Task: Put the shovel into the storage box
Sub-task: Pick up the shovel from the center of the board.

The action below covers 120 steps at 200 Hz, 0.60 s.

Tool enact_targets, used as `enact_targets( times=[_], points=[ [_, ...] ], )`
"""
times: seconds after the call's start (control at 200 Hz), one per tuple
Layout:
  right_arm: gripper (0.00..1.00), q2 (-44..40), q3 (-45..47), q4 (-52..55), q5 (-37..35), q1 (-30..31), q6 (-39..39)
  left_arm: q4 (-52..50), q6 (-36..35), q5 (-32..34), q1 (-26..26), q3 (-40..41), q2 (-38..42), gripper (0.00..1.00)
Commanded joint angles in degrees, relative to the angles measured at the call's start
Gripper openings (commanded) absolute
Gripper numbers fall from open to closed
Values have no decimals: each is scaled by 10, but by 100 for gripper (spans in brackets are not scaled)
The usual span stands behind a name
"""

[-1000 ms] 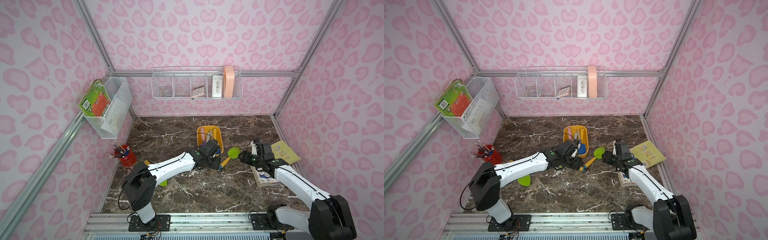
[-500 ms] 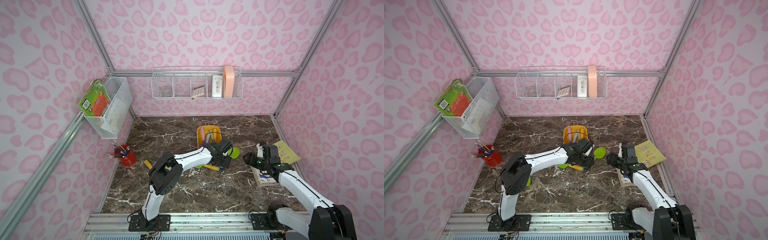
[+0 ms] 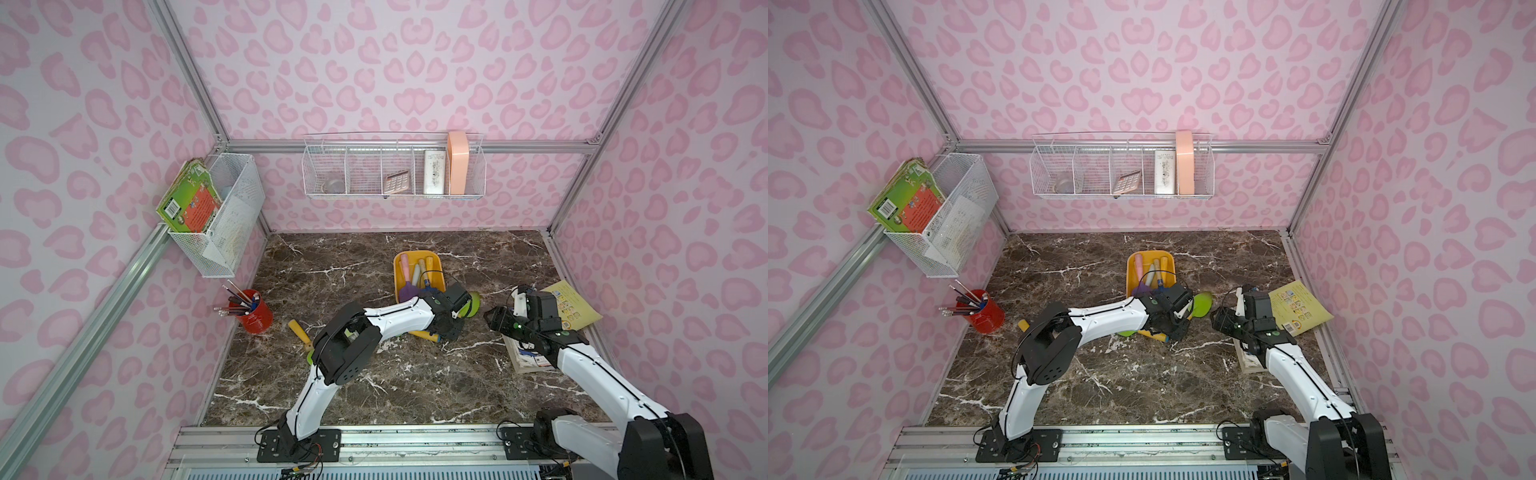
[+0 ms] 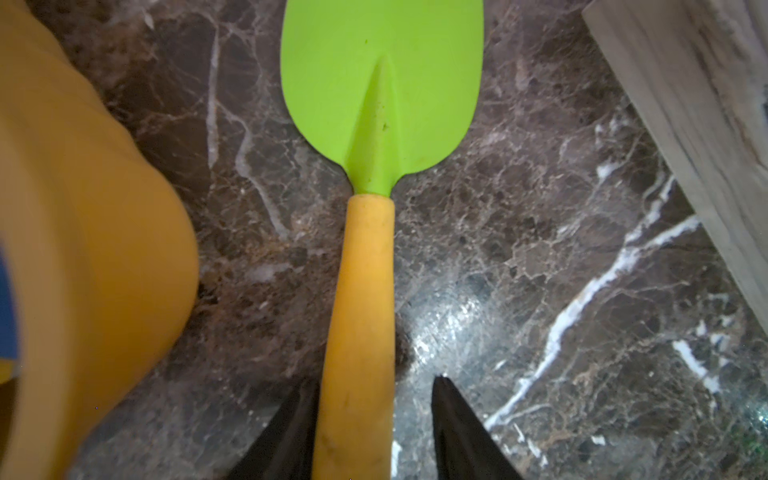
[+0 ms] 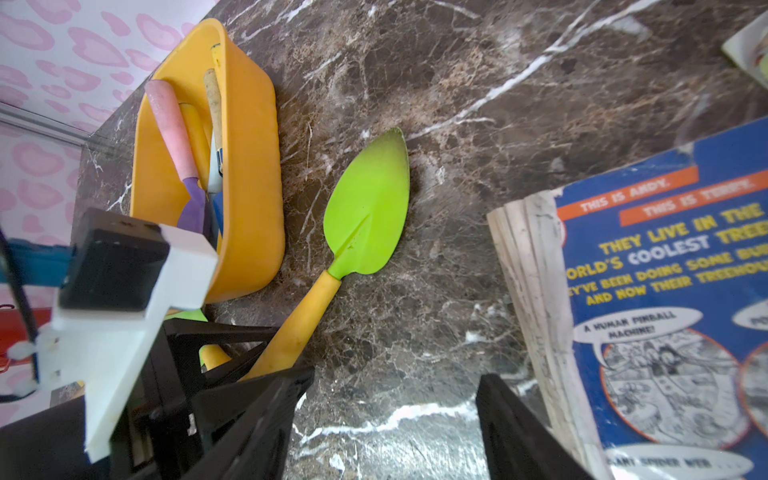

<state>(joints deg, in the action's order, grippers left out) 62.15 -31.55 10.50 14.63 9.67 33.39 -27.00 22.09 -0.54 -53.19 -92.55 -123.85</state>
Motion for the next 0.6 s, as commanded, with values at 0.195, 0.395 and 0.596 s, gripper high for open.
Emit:
enact_targets(
  times=[0.195,0.395,0.596],
  points=[
    [72,-8,4,-17,3,-5,4,-4,-22,6,0,-1,-8,38],
    [72,0,6,-22,6,-6,5,-5,-30,9,-3,0,-8,28],
    [72,3,5,-30,11,-6,-6,-12,-51,19,-4,-6,13,22]
  ],
)
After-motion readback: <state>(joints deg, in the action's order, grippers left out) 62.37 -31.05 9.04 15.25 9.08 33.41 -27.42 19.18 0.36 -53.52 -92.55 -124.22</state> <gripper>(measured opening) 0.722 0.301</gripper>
